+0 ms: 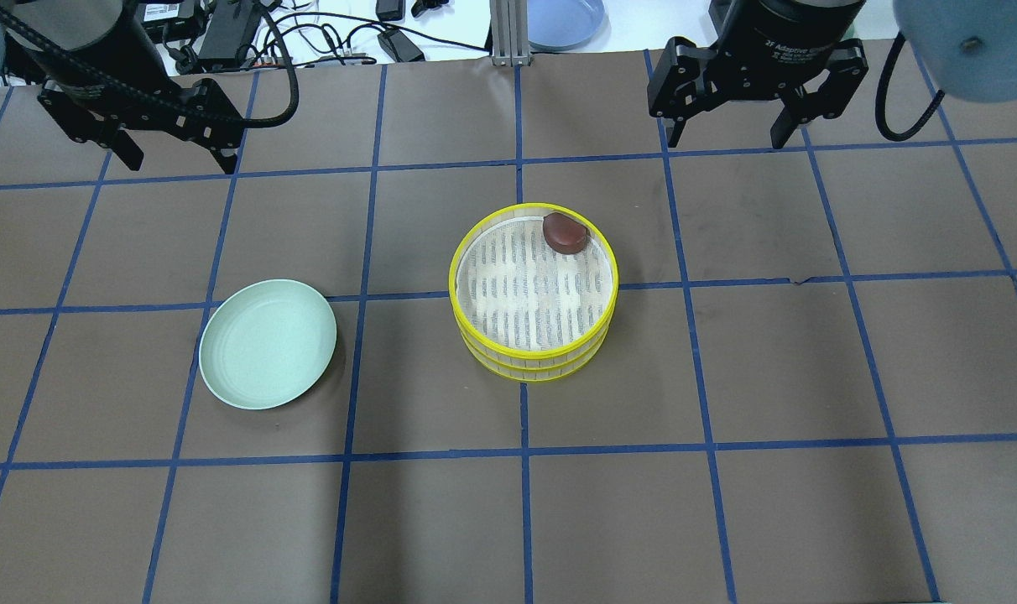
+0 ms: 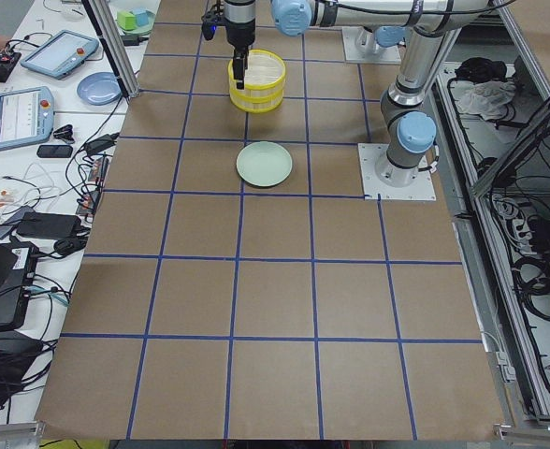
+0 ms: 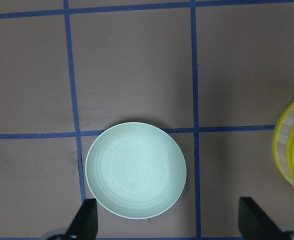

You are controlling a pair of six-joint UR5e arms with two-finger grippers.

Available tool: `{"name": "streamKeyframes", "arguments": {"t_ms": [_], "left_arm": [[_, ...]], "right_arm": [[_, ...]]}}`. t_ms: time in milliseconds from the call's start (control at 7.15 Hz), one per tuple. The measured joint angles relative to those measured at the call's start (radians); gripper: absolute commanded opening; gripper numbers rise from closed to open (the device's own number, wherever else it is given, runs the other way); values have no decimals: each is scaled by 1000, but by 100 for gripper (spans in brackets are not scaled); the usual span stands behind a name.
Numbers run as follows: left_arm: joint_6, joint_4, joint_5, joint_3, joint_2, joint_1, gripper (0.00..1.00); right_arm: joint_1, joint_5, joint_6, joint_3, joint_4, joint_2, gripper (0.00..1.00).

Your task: Place buns in different layers of steamer

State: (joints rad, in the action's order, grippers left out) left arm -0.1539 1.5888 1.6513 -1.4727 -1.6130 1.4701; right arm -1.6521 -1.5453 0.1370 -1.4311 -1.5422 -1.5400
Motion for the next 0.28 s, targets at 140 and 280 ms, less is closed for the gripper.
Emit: {"name": "streamKeyframes", "arguments": {"t_ms": [140,280], "left_arm": [[-4,12,1,-3,14,-4,100],[-6,15,-1,-8,20,-5,100]], "right_arm": [[0,1,0,0,0,0,100],[-1,1,0,0,1,0,100]]}}
